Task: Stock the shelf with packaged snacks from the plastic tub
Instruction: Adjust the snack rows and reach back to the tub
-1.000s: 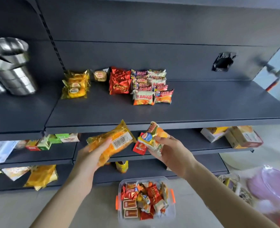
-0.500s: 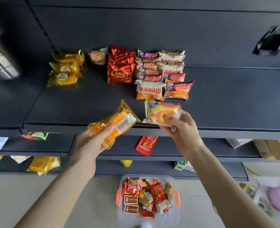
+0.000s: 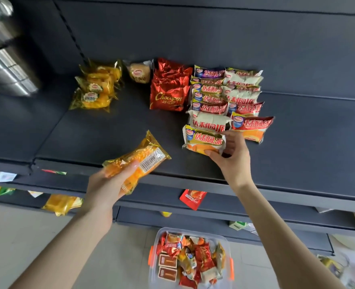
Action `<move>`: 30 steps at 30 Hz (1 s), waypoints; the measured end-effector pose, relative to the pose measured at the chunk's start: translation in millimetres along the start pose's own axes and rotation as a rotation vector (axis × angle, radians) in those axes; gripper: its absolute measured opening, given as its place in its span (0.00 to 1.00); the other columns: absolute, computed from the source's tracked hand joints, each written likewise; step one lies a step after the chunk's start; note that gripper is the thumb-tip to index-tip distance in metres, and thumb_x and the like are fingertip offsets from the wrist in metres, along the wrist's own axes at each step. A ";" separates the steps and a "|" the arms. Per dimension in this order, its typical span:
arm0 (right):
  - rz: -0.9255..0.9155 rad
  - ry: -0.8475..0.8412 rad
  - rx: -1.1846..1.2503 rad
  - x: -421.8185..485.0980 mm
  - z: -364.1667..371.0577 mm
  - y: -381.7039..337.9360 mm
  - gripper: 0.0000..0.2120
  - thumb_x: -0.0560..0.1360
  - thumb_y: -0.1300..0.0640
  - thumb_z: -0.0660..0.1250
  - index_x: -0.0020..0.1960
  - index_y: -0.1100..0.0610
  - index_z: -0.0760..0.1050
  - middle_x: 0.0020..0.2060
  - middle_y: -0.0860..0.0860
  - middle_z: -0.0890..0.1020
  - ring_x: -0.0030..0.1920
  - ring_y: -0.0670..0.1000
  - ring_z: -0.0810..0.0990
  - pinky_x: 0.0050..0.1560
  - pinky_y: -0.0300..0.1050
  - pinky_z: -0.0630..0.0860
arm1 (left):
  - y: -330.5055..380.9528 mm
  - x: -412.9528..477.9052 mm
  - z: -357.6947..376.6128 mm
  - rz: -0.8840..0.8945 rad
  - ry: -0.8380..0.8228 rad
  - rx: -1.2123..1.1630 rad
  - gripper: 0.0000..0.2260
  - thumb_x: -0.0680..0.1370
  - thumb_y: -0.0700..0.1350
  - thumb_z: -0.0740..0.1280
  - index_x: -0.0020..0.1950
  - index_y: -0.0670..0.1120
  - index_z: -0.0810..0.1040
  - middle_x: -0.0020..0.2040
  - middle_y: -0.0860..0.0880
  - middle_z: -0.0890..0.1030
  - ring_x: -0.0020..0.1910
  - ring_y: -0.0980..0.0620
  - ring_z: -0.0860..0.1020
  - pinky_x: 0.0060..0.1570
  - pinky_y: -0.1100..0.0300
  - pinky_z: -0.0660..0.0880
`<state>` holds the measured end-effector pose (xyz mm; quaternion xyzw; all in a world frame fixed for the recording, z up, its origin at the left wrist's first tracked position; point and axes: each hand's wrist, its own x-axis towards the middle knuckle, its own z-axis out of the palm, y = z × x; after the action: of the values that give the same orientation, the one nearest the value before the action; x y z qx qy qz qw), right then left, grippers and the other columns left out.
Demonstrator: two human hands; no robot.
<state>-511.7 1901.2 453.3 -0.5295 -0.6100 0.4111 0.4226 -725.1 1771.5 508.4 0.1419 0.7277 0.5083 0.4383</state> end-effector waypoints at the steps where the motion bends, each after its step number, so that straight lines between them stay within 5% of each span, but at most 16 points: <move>1: -0.001 0.017 0.002 2.1 1.3 0.4 0.25 0.67 0.62 0.77 0.57 0.53 0.68 0.47 0.40 0.78 0.44 0.35 0.78 0.45 0.28 0.74 | 0.6 0.5 -1.5 0.001 -0.001 0.004 0.16 0.65 0.54 0.73 0.49 0.51 0.77 0.54 0.51 0.82 0.56 0.50 0.78 0.52 0.57 0.74; 10: -0.043 0.130 0.044 7.1 3.6 9.9 0.27 0.66 0.63 0.77 0.59 0.56 0.67 0.47 0.44 0.78 0.45 0.42 0.79 0.49 0.37 0.77 | 0.3 3.3 -12.8 0.012 -0.014 0.087 0.20 0.63 0.56 0.73 0.51 0.50 0.78 0.53 0.50 0.83 0.57 0.48 0.79 0.61 0.48 0.74; 17: -0.046 0.120 0.033 5.9 2.6 8.1 0.30 0.66 0.63 0.78 0.62 0.55 0.66 0.48 0.41 0.76 0.46 0.36 0.78 0.48 0.30 0.75 | 2.9 5.9 -15.4 0.029 -0.014 0.110 0.20 0.62 0.57 0.72 0.50 0.50 0.79 0.52 0.50 0.83 0.56 0.48 0.79 0.63 0.46 0.72; 21: 0.003 0.192 0.067 -8.4 -1.5 -0.9 0.32 0.67 0.60 0.77 0.65 0.51 0.65 0.56 0.49 0.75 0.55 0.45 0.77 0.54 0.37 0.75 | 5.7 5.6 -16.0 0.039 -0.015 0.109 0.20 0.61 0.57 0.73 0.50 0.50 0.80 0.52 0.51 0.83 0.57 0.48 0.79 0.64 0.45 0.72; 24: -0.124 0.312 -0.030 -29.9 -1.3 -23.7 0.25 0.70 0.54 0.75 0.62 0.47 0.66 0.55 0.45 0.72 0.56 0.49 0.73 0.55 0.36 0.71 | 11.5 5.4 -15.8 0.065 -0.039 0.128 0.24 0.61 0.59 0.75 0.52 0.50 0.80 0.51 0.51 0.84 0.56 0.49 0.80 0.64 0.44 0.72; 27: -0.232 0.094 -0.010 -39.7 14.6 -59.7 0.17 0.72 0.53 0.72 0.58 0.47 0.71 0.53 0.44 0.73 0.54 0.48 0.76 0.54 0.40 0.74 | 16.9 6.8 -17.6 0.113 -0.042 0.144 0.21 0.63 0.56 0.77 0.52 0.49 0.80 0.49 0.52 0.85 0.54 0.50 0.81 0.63 0.45 0.73; 30: -0.137 -0.262 -0.029 -37.0 47.8 -89.6 0.22 0.73 0.51 0.71 0.65 0.49 0.71 0.56 0.44 0.74 0.56 0.40 0.75 0.56 0.32 0.73 | 26.1 9.9 -22.5 0.159 -0.056 0.167 0.20 0.65 0.56 0.74 0.53 0.48 0.80 0.48 0.51 0.85 0.53 0.51 0.81 0.61 0.49 0.74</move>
<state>-580.9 1852.8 520.8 -0.4344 -0.7007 0.4379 0.3586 -754.6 1775.7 528.4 0.2494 0.7413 0.4747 0.4035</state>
